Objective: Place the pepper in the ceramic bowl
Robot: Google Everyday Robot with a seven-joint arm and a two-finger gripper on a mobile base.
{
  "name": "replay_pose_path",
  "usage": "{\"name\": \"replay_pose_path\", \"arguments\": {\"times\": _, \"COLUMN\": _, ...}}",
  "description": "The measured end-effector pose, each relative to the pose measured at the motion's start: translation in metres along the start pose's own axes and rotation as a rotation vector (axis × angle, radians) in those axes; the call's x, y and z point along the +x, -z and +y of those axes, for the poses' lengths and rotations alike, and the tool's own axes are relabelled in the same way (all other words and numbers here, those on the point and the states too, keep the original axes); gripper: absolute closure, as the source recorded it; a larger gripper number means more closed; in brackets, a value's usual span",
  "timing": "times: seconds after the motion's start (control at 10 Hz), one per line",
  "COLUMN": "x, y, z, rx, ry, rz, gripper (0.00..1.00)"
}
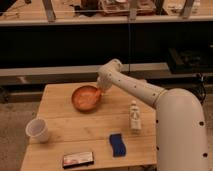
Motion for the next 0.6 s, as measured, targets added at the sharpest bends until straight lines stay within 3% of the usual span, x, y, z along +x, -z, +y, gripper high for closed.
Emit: {"name": "replay_pose_path", "arguments": {"times": 0.6, "x": 0.0008, "y": 0.0001, "z": 0.001, "rx": 0.0, "ry": -0.006, "rz": 0.003, "gripper": 0.77}}
